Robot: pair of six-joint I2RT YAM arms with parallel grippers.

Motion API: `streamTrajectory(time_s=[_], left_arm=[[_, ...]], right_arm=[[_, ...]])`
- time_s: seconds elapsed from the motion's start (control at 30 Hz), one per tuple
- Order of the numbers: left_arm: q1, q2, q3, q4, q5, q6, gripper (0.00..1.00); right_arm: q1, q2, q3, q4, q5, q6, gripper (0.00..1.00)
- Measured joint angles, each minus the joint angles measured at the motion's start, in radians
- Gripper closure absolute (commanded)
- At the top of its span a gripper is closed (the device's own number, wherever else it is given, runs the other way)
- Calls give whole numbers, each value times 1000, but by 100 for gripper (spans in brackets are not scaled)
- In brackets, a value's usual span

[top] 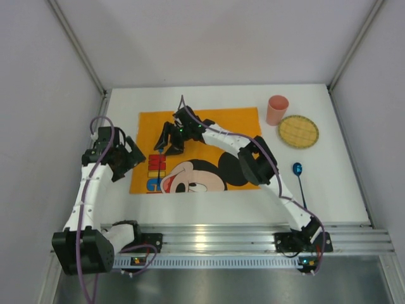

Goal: Set the dinner table for one person

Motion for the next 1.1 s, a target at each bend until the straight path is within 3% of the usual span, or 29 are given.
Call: streamTrajectory(time_s=[0.1, 0.23, 0.33, 0.43, 0.5, 0.6, 0.93, 1.03, 1.1], left_arm=[[-2, 9, 3, 1, 3, 0, 1], [-3, 21, 3, 10, 16, -1, 1], [-3, 26, 3, 28, 49, -4, 1], [-4, 28, -7, 68, 85, -11, 1], [-4, 31, -18, 90, 105, -17, 1], [-4, 52, -25, 119, 135, -29, 1], [-5, 127, -24, 194, 174, -45, 1], [-5, 145, -23, 199, 176, -45, 1], [-5, 154, -20, 199, 176, -45, 1]], right_arm=[[-30, -114, -123, -5, 3, -37, 36], [-146, -388, -294, -119, 53, -144, 32], [-353, -604, -324, -222, 124, -255, 31], [-602, -719, -287, -300, 197, -344, 31], [-760, -729, -233, -364, 258, -401, 32], [-859, -673, -158, -488, 320, -461, 32], [-881, -487, -140, -711, 389, -546, 33], [-881, -467, -139, -722, 417, -549, 36], [-880, -456, -138, -722, 439, -555, 44]])
